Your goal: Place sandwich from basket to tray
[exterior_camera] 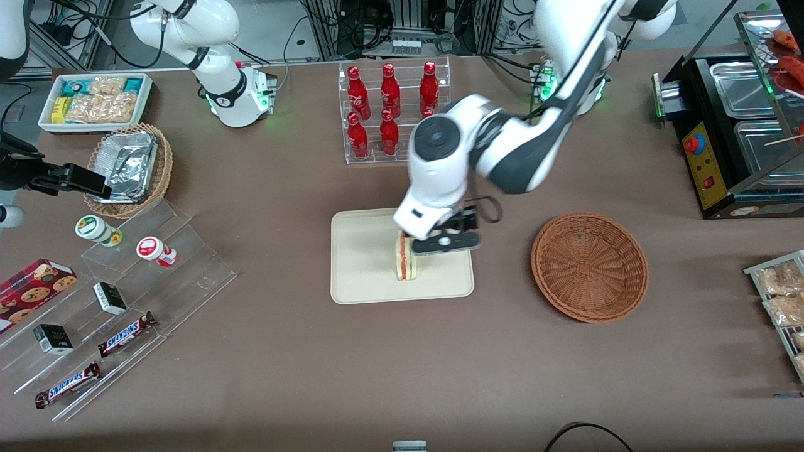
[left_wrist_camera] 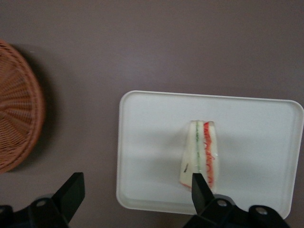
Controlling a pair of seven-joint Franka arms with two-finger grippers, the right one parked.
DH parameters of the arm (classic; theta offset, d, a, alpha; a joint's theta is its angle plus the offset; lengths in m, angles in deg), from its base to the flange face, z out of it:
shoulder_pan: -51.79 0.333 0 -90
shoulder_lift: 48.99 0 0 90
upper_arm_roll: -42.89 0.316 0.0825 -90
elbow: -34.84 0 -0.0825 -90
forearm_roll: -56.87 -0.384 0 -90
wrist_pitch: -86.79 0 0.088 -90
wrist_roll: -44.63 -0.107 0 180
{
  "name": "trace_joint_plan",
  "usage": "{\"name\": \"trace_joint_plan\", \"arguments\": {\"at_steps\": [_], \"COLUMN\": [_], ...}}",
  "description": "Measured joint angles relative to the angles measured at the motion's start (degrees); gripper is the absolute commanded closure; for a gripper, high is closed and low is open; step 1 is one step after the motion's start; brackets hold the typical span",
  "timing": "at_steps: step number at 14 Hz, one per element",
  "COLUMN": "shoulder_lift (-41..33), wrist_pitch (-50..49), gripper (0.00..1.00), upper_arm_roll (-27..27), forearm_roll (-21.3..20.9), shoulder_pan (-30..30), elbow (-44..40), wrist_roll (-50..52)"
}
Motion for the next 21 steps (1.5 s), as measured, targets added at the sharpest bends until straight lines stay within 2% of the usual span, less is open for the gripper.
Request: {"name": "trace_joint_plan", "arguments": {"at_steps": [2,6,12,18,21], "shoulder_lift": [-3.8,-8.6,-15.6,-22.0,-23.3], "wrist_pitch": [-4.8,-10.0,-12.9,-15.0,-15.3], "gripper": [0.01,0.01,0.01,0.01,0.01], "upper_arm_roll": [0.1,0.3,0.3,0.5,0.8], "forearm_roll": [0.0,0.1,4.0,6.3,6.8], "shoulder_pan": [4.0,13.1,25.3,34.6,34.8], "elbow": [0.2,1.3,4.3,8.2,8.4], "wrist_roll": [-2.4,-14.5,-34.2,-52.2,-54.2]}}
